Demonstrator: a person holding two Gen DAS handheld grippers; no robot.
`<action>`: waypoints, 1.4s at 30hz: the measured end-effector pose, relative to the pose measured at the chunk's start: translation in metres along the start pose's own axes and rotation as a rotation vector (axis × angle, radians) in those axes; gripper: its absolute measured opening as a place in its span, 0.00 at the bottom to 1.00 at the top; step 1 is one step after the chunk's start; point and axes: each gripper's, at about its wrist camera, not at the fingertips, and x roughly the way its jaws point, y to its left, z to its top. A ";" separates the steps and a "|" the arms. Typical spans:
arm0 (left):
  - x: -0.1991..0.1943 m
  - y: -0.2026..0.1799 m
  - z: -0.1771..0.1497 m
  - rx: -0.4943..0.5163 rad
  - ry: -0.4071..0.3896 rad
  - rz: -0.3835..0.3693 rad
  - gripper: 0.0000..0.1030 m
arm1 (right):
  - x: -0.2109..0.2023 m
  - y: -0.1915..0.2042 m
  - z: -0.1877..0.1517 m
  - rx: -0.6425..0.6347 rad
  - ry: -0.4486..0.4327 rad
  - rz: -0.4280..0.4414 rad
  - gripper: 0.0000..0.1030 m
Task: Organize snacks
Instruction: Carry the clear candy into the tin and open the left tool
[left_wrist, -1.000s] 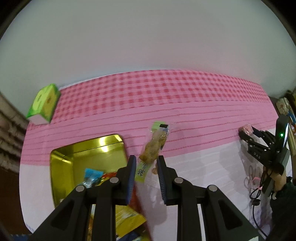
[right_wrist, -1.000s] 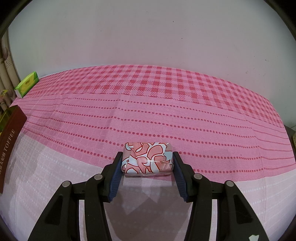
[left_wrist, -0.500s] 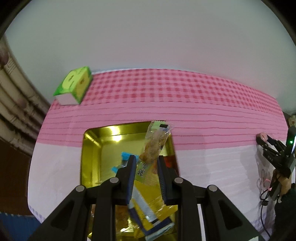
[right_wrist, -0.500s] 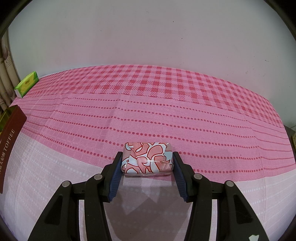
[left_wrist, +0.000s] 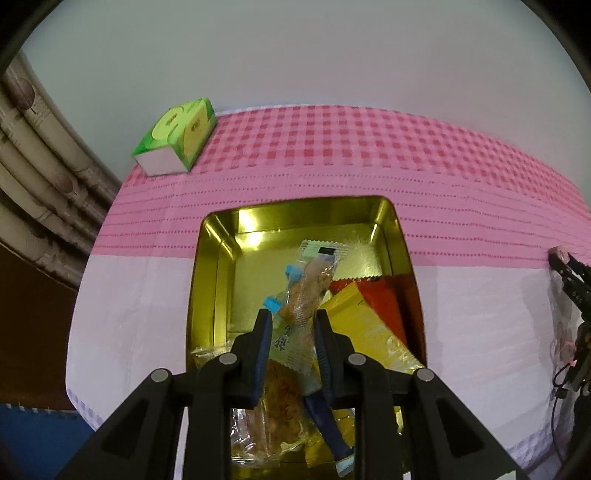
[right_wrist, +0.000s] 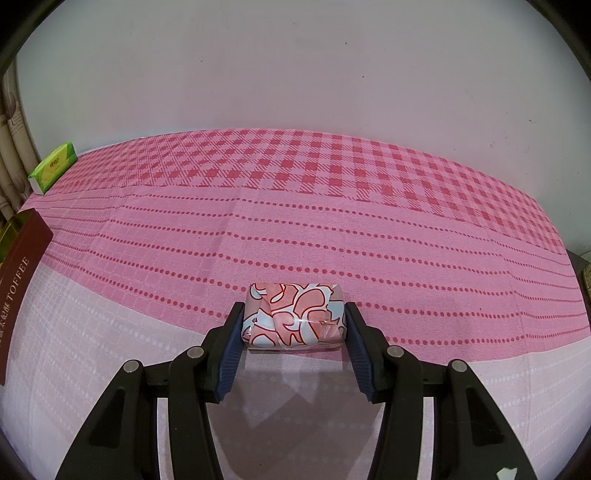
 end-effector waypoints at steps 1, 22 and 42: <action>0.002 0.000 -0.001 0.002 0.002 0.004 0.23 | 0.000 0.000 0.000 0.001 0.001 -0.002 0.48; 0.016 -0.001 -0.008 -0.016 0.032 0.006 0.25 | 0.000 0.000 0.001 0.003 0.008 -0.009 0.49; 0.003 0.008 -0.012 -0.038 0.006 -0.013 0.35 | 0.001 0.000 0.001 0.002 0.009 -0.011 0.49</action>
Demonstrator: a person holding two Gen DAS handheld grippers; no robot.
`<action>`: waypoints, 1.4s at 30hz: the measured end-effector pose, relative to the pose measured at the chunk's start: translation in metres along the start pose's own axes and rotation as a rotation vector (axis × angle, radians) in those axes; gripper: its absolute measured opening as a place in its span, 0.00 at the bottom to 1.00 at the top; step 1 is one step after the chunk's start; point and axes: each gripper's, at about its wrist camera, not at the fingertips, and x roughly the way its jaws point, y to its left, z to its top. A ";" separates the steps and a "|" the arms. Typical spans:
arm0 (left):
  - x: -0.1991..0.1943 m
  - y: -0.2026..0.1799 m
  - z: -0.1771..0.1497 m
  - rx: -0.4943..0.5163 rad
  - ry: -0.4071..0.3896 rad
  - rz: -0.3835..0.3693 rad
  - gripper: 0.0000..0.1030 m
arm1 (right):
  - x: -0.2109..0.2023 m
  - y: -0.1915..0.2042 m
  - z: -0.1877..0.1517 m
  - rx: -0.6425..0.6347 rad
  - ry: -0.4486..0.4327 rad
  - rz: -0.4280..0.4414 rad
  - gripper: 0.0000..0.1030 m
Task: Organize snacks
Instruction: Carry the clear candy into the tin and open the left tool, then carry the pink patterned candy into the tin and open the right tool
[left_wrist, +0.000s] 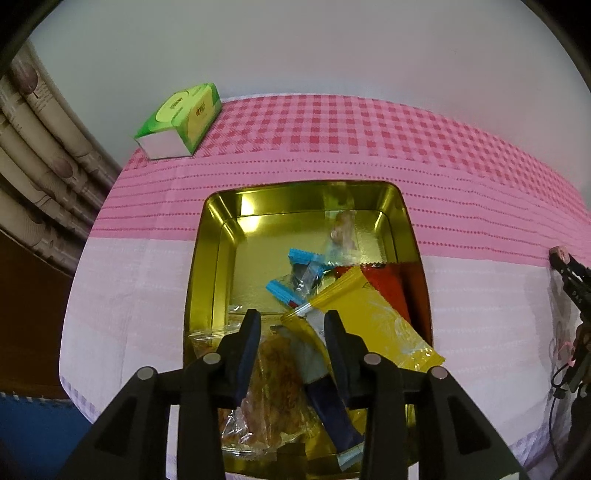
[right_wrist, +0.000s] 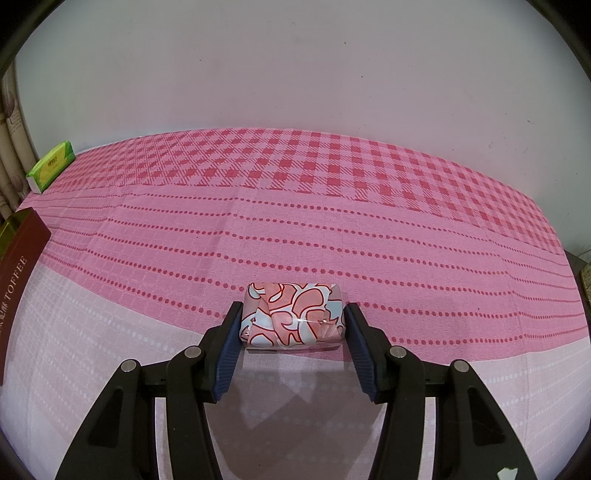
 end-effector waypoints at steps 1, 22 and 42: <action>-0.003 0.001 0.000 -0.004 -0.009 -0.001 0.35 | 0.000 0.000 0.000 0.000 0.000 0.000 0.49; -0.031 0.025 -0.034 -0.085 -0.098 0.038 0.36 | 0.000 0.001 0.000 -0.006 -0.001 -0.006 0.47; -0.029 0.035 -0.070 -0.080 -0.147 0.070 0.40 | 0.001 0.006 0.002 0.002 0.001 -0.039 0.44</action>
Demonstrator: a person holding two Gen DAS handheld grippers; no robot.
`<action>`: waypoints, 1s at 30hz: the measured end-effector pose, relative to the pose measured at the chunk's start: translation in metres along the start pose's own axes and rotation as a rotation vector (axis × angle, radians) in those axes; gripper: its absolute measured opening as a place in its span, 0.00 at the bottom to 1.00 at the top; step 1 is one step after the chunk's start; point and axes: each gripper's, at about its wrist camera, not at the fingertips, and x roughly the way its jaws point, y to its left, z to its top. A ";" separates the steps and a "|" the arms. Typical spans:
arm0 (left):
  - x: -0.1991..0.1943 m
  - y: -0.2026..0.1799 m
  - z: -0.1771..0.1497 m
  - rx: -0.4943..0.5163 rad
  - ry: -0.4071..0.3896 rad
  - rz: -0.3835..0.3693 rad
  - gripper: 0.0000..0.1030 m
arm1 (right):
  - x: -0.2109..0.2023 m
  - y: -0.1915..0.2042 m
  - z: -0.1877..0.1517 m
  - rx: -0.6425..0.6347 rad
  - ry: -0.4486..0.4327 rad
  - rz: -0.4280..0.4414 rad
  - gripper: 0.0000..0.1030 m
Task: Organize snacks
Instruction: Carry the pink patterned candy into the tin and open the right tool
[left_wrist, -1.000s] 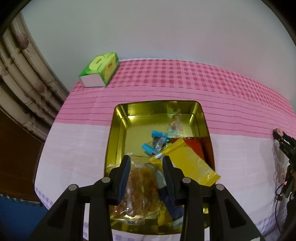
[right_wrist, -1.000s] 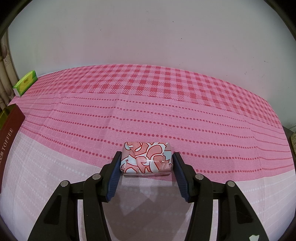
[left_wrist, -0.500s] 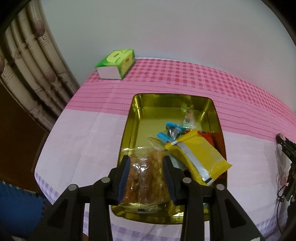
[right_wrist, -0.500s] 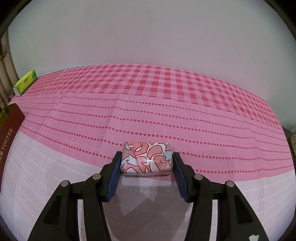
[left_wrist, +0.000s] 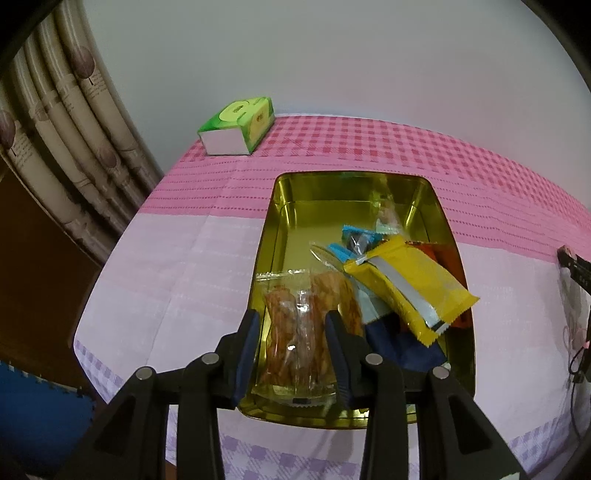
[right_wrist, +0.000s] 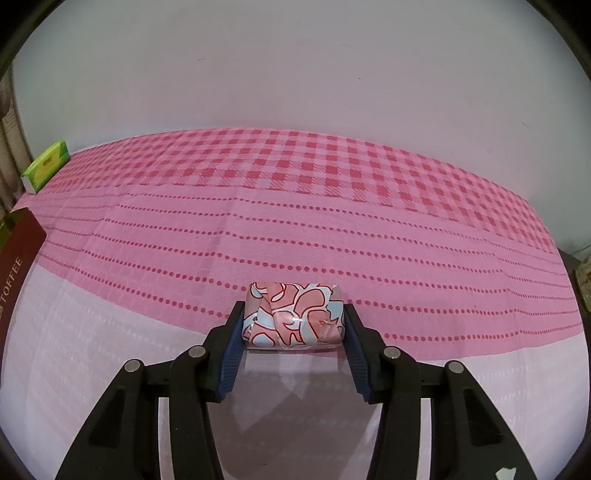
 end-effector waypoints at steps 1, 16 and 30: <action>0.000 0.002 -0.001 -0.006 -0.002 -0.002 0.42 | 0.000 0.001 0.001 0.000 0.001 -0.005 0.44; 0.002 0.020 -0.016 -0.037 -0.002 0.019 0.45 | -0.003 0.025 0.004 0.000 0.055 -0.050 0.43; 0.003 0.034 -0.017 -0.078 -0.011 0.036 0.45 | -0.038 0.067 0.003 -0.002 0.048 0.017 0.43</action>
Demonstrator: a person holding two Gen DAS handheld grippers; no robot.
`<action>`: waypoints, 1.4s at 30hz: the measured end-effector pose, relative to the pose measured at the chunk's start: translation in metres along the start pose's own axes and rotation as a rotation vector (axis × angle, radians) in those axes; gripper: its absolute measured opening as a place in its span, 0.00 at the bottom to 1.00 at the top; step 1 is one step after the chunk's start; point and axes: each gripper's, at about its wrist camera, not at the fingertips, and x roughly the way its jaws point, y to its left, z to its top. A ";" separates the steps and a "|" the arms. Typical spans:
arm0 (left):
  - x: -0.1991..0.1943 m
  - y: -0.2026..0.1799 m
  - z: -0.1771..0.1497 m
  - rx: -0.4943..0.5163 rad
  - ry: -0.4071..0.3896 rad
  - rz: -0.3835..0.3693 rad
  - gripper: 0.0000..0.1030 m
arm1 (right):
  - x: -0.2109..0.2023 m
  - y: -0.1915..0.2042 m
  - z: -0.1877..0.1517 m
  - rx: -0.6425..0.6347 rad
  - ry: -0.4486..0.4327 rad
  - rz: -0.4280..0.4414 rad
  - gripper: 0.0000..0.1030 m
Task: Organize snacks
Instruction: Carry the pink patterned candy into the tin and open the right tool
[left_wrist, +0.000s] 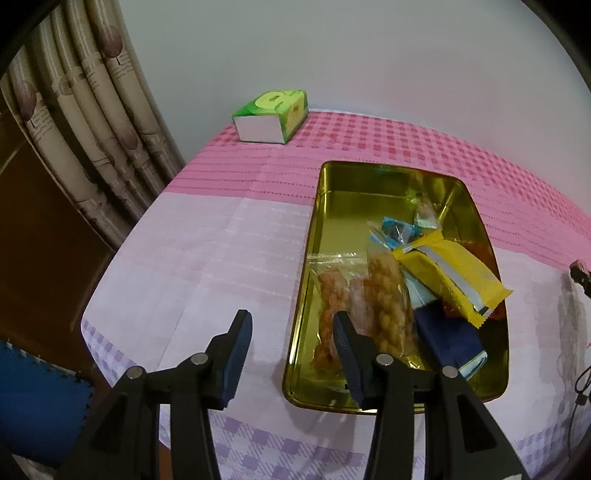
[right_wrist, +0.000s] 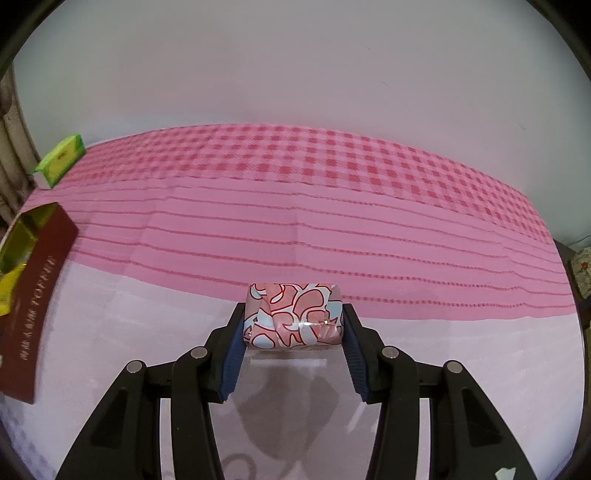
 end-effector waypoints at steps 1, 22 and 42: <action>-0.001 0.002 0.000 -0.006 -0.006 0.001 0.45 | -0.003 0.004 0.001 -0.003 -0.001 0.008 0.43; 0.000 0.025 -0.001 -0.091 0.016 0.002 0.45 | -0.071 0.150 -0.002 -0.183 -0.022 0.279 0.43; 0.003 0.033 -0.001 -0.119 0.029 -0.001 0.45 | -0.072 0.239 -0.027 -0.329 0.048 0.399 0.43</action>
